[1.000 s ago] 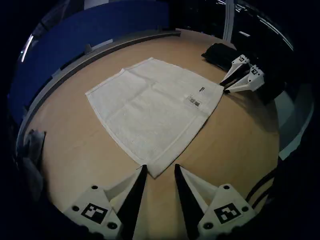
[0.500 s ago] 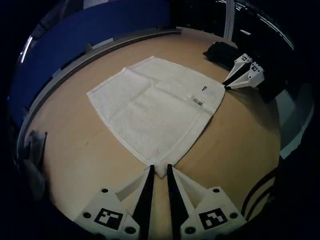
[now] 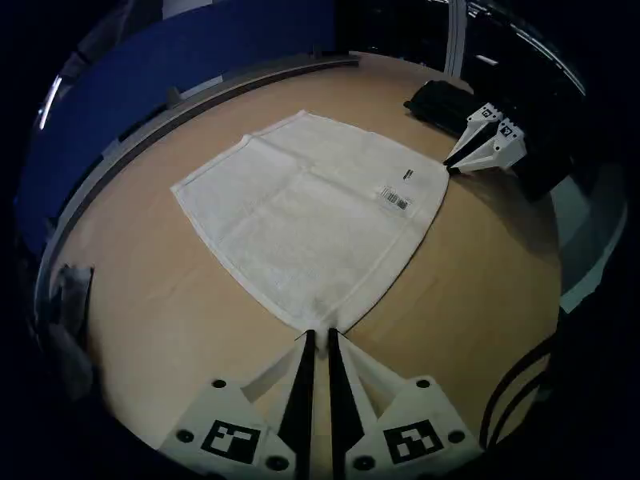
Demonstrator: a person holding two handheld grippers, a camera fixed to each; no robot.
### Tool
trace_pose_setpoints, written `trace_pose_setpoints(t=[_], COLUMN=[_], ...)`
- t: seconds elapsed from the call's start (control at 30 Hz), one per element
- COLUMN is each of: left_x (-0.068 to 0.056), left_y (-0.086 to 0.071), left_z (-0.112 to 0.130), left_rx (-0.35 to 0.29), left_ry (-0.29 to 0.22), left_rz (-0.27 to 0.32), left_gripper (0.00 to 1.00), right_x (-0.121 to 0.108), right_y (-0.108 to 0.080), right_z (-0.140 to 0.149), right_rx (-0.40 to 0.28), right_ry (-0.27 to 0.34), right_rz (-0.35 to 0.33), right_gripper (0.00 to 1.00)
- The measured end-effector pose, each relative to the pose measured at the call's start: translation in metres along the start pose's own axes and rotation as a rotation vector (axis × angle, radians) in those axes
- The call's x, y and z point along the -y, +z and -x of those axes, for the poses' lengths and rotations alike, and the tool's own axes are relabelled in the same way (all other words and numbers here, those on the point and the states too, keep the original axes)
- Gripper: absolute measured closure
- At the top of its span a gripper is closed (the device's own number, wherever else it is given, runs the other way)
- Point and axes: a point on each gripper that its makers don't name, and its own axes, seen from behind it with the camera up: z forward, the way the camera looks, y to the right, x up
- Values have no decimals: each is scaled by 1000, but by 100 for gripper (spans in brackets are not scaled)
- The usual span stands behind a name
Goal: Fold towel
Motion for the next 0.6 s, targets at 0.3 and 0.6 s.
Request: trace_pose_setpoints(t=[0.3,0.6], left_x=[1,1], left_y=[-3,-17], left_z=[-3,-14], left_rx=[-3,-24], left_ry=[-4,-28], left_rz=[-5,-13], left_gripper=[89,89], right_x=[0,-1], right_y=[-5,-16], right_z=[-5,-17], right_rx=[-8,-35], right_ry=[-3,6], right_rz=[-1,5], right_gripper=[92,93])
